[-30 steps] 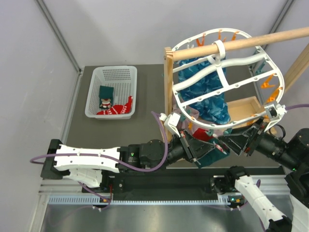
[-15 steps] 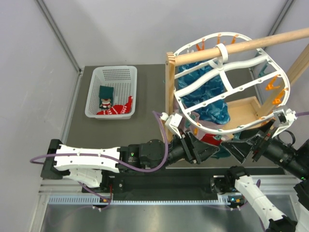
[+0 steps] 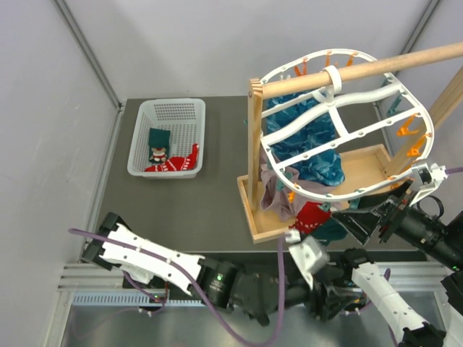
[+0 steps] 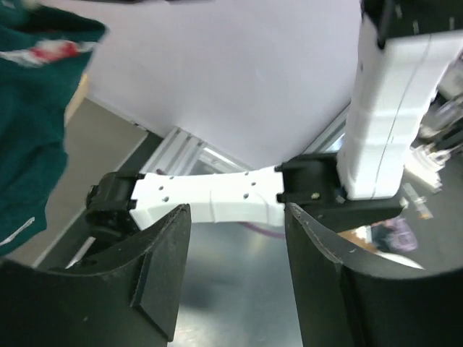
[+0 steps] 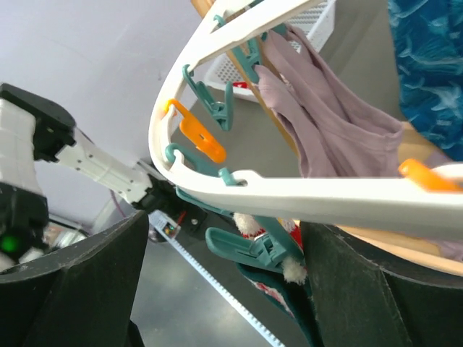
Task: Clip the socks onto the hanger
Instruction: Clamp the sock onto the hanger, then rotate the hanger at the clothesline.
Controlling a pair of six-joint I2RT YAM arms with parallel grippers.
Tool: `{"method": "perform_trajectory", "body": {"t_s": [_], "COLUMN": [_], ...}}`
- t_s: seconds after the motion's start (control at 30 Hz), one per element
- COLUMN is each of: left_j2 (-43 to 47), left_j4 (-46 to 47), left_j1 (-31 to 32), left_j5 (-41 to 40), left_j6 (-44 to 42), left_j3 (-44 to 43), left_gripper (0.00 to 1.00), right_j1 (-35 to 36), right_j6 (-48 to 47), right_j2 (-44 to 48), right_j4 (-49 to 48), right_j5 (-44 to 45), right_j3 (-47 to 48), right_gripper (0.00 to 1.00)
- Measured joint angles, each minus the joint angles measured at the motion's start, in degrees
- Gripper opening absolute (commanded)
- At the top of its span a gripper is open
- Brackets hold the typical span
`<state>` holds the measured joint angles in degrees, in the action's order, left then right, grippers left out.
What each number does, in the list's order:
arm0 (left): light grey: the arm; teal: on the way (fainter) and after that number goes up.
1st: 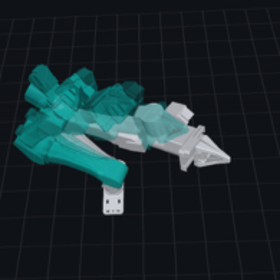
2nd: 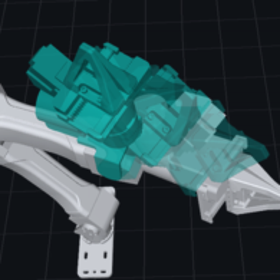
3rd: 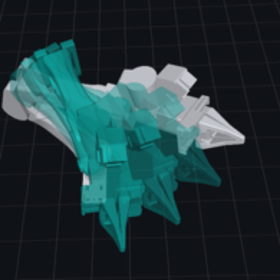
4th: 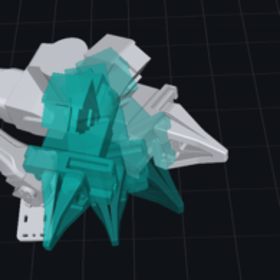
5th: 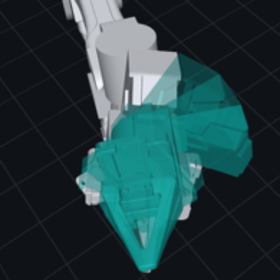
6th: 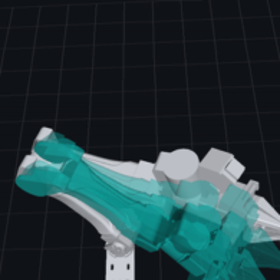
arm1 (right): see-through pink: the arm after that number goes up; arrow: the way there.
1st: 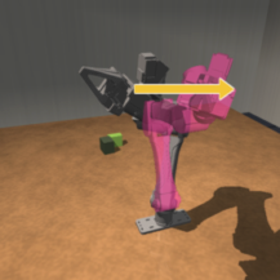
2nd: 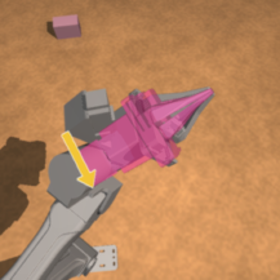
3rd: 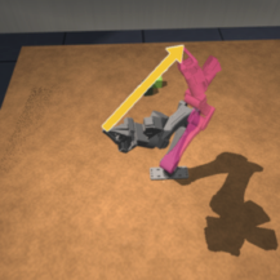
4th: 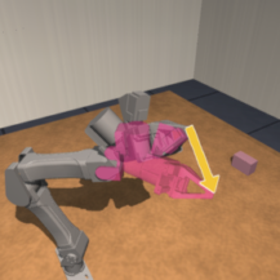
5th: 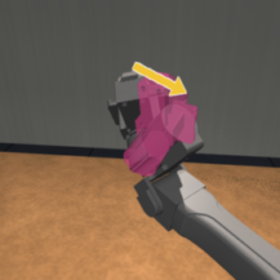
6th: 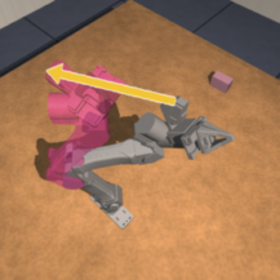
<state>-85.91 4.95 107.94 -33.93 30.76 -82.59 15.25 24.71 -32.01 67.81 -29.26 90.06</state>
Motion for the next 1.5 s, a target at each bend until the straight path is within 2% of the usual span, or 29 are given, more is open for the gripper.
{"method": "perform_trajectory", "body": {"t_s": [0.07,0.17,0.3,0.4,0.67,0.77,0.8,0.97,1.27,1.37,1.5], "left_j2": [-2.1,-6.4,-15.1,-18.9,-16.5,-13.1,-12.1,-6.8,-1.5,0.0,1.0], "left_j4": [1.5,3.9,8.1,8.0,3.6,0.3,-0.7,-4.6,-5.4,-5.4,-6.1], "left_j1": [2.7,3.2,1.8,-1.5,-13.3,-14.9,-15.2,-16.6,-17.6,-17.7,-18.1], "left_j5": [-4.1,-9.8,-19.8,-21.3,-21.5,-22.0,-22.1,-20.9,-20.6,-20.4,-19.9], "left_j6": [-6.1,-13.3,-24.7,-27.9,-21.6,-18.0,-17.0,-13.8,-10.5,-9.8,-9.3], "left_j3": [-0.1,-1.7,-5.8,-6.1,-2.0,0.5,1.2,5.1,7.2,7.9,8.8], "left_gripper": [0.61,0.68,0.7,0.69,0.69,0.69,0.69,0.68,0.68,0.68,0.68], "right_j1": [0.0,0.0,0.0,0.0,-0.1,0.0,0.0,0.0,0.0,0.0,0.0], "right_j6": [2.3,5.0,7.4,8.5,9.9,8.7,7.9,4.2,2.1,1.9,2.5], "right_j2": [0.6,1.3,1.3,1.5,1.6,1.5,1.5,0.2,-6.5,-8.5,-8.6], "right_j4": [-2.7,-4.5,-5.5,-6.1,-6.6,-5.2,-4.9,-0.9,7.8,8.2,7.9], "right_j5": [-1.4,-2.5,-3.2,-3.5,-2.6,-2.7,-2.7,-1.6,2.3,3.0,3.4], "right_j3": [-2.3,-5.4,-6.5,-6.3,-4.8,-4.8,-4.8,-0.3,22.0,27.5,26.7], "right_gripper": [0.82,0.83,0.84,0.84,0.88,1.0,1.0,1.0,0.99,0.93,0.88]}}
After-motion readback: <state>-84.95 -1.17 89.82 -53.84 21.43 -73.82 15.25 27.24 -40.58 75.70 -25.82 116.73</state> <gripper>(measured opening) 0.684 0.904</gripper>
